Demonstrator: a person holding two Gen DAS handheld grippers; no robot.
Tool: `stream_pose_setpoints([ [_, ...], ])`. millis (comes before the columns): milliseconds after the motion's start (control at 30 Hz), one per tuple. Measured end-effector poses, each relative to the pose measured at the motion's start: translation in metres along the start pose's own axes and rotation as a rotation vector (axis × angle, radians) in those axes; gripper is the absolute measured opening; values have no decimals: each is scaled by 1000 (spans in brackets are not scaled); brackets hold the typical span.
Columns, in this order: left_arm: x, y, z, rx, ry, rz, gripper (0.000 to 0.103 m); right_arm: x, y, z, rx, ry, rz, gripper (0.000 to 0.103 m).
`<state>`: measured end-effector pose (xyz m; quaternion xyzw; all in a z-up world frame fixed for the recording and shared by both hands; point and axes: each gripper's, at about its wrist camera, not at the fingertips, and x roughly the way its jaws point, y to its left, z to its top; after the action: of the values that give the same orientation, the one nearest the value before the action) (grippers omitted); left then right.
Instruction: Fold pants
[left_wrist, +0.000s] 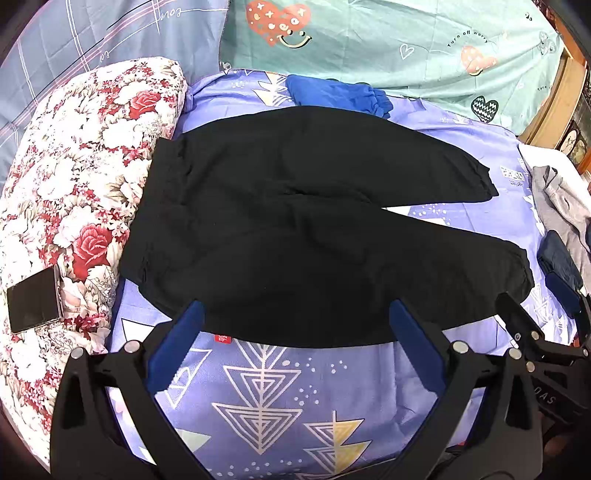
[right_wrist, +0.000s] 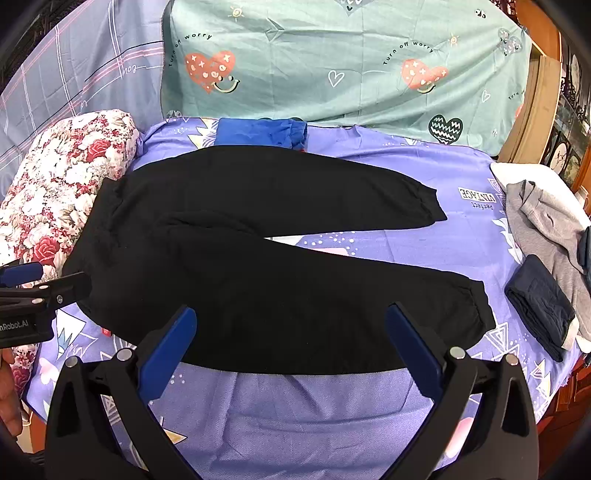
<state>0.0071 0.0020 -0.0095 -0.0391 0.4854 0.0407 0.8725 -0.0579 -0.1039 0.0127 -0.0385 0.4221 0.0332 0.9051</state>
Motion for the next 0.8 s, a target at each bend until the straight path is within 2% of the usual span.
stream_pose_setpoints([
  [800,9,0,0,-4,13,1,101,8,-1,1,-1,10,0,102],
])
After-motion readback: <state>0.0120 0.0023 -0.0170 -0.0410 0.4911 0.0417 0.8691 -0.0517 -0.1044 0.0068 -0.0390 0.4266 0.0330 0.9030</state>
